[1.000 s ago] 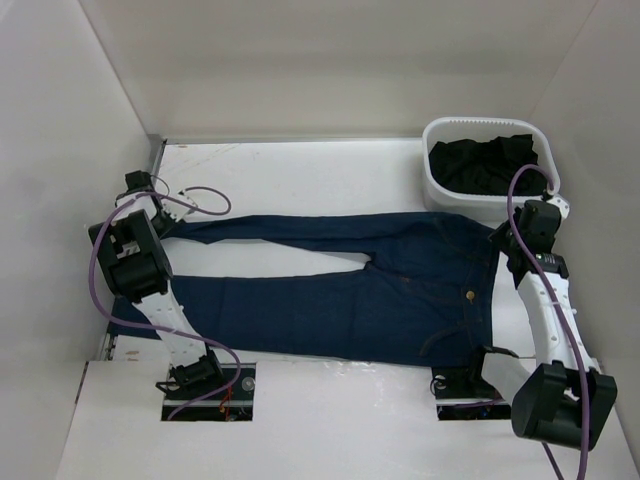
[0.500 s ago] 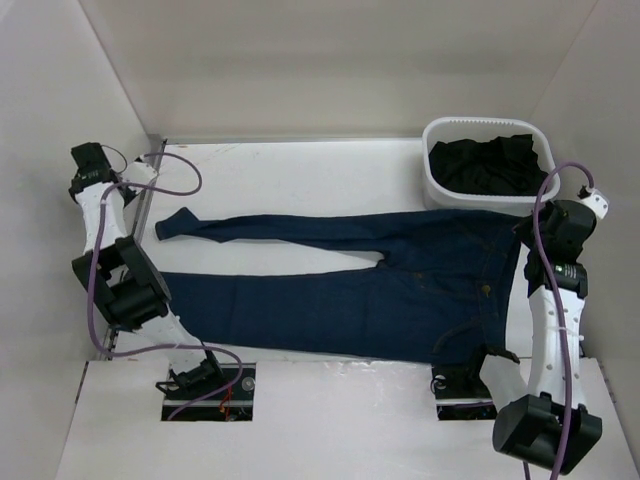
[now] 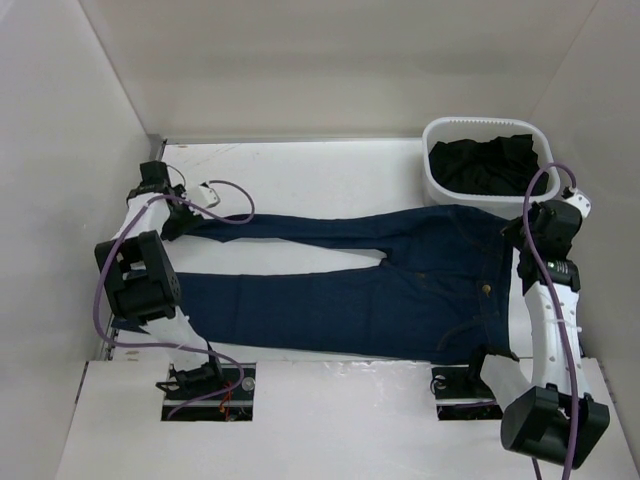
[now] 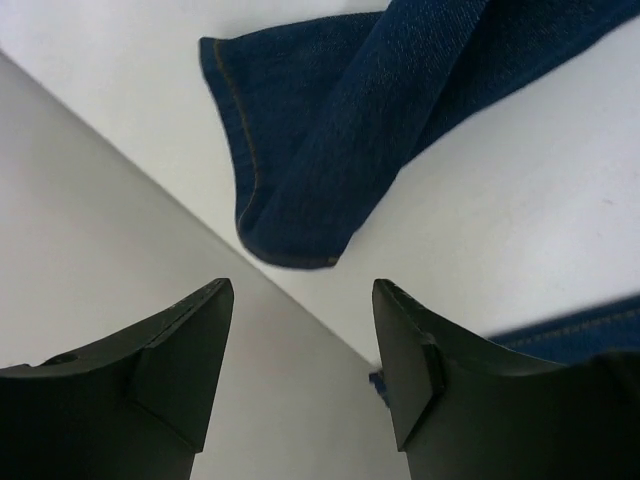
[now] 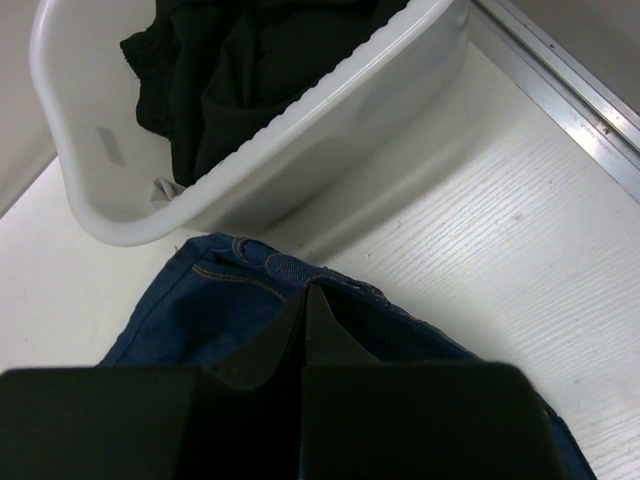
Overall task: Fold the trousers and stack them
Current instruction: Fold the trousers
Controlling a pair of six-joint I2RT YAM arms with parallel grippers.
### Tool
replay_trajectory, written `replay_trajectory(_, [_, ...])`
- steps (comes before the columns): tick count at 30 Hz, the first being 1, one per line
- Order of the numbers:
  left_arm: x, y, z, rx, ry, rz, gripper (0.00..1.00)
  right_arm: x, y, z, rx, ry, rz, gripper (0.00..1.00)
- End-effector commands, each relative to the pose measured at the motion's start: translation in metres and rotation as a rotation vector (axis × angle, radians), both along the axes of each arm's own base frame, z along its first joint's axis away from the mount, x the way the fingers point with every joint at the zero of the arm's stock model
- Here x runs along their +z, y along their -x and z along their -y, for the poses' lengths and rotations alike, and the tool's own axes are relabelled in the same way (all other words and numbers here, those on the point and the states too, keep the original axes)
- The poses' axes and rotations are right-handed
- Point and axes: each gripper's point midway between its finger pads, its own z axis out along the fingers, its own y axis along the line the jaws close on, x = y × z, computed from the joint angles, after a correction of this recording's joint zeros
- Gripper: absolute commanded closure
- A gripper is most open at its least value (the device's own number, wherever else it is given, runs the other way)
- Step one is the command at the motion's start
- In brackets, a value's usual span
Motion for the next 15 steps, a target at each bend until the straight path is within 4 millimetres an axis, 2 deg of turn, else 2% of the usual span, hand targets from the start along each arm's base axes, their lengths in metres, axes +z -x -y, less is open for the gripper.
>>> replay_trajectory(1, [-0.004,-0.017,-0.011,0.001,-0.026,0.054,0.44,0.018,-0.005,0.004,-0.026,0.027,0.061,1.0])
replay_trajectory(5, [-0.02,-0.022,-0.015,0.043,-0.023,0.076,0.43,0.013,-0.002,0.003,-0.039,0.025,0.041,1.0])
replay_trajectory(10, [-0.051,0.0,-0.011,0.017,-0.034,0.02,0.44,0.016,-0.003,0.004,-0.038,0.051,0.016,1.0])
replay_trajectory(15, [-0.056,-0.017,-0.026,0.063,-0.09,0.085,0.43,0.021,-0.007,0.005,-0.037,0.054,0.022,1.0])
